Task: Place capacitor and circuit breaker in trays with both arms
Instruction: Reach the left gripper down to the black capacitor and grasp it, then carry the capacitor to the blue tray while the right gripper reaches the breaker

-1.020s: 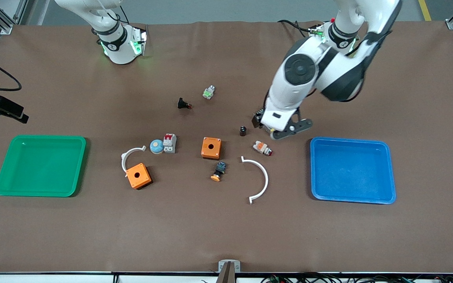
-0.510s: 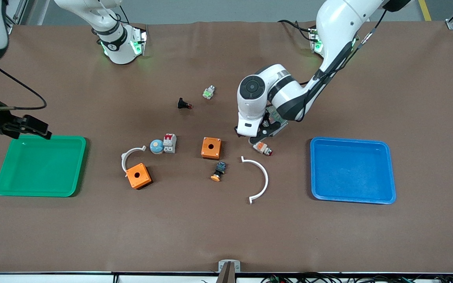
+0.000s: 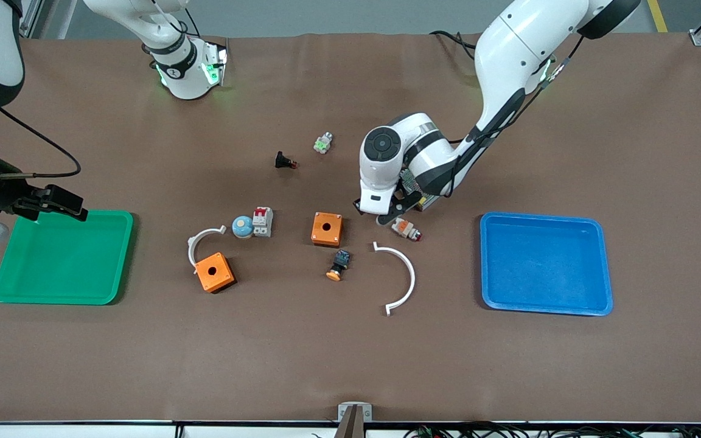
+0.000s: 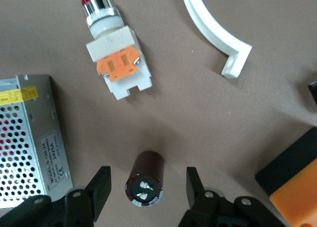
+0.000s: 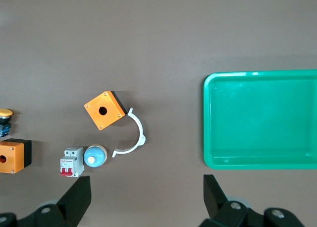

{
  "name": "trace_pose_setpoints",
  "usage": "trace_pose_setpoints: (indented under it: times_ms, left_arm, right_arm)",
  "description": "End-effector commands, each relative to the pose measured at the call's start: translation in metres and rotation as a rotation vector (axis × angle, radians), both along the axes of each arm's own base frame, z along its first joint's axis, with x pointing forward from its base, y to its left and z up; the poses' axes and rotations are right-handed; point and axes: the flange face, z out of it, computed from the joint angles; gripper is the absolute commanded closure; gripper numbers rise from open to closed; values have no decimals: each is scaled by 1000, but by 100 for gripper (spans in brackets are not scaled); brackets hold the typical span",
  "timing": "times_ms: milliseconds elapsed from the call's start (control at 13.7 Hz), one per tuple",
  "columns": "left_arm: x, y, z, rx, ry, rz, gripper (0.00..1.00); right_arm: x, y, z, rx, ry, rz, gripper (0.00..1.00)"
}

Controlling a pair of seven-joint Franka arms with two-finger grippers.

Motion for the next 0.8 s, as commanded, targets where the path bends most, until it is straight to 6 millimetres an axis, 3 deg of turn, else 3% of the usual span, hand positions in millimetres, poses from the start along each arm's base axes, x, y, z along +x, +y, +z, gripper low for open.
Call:
trace_pose_setpoints:
  times_ms: [0, 219, 510, 656, 728]
  left_arm:
    - [-3, -8, -4, -3, -19, 26, 37]
    - [-3, -8, -4, -3, -19, 31, 51]
    - [-9, -6, -11, 10, -5, 31, 60]
    - [-7, -5, -8, 18, -6, 37, 78]
    - [-3, -3, -3, 15, -15, 40, 89]
  right_arm:
    - [2, 0, 5, 15, -4, -13, 0]
    - [5, 2, 1, 14, -2, -11, 0]
    - [7, 19, 0, 17, -17, 14, 0]
    - [14, 31, -20, 12, 15, 34, 0]
    - [20, 41, -39, 9, 45, 47, 0]
